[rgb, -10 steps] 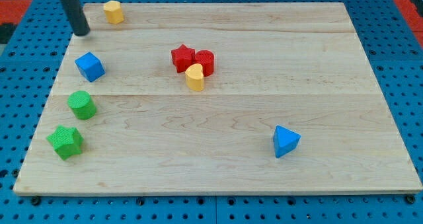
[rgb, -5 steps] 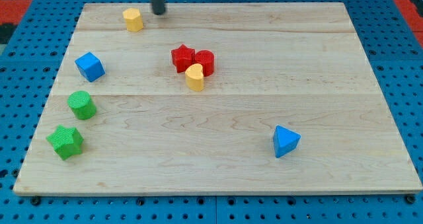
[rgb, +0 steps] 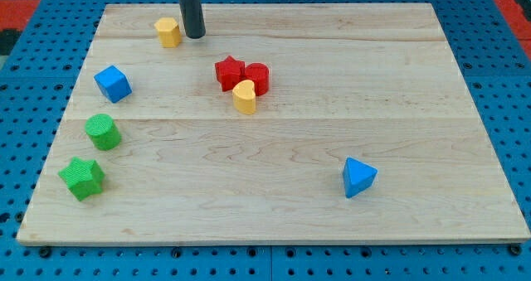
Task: Move the hexagon into the red star
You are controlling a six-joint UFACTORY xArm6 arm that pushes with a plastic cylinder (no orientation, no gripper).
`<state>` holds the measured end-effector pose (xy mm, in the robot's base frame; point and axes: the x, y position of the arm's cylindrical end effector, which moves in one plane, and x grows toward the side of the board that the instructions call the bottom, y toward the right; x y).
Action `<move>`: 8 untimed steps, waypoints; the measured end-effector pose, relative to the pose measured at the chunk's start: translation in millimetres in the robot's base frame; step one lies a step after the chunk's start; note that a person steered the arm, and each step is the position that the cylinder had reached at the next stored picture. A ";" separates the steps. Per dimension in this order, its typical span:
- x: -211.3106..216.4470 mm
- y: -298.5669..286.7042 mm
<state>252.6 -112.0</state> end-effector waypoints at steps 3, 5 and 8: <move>54.1 -9.1; 69.4 5.0; 116.4 41.5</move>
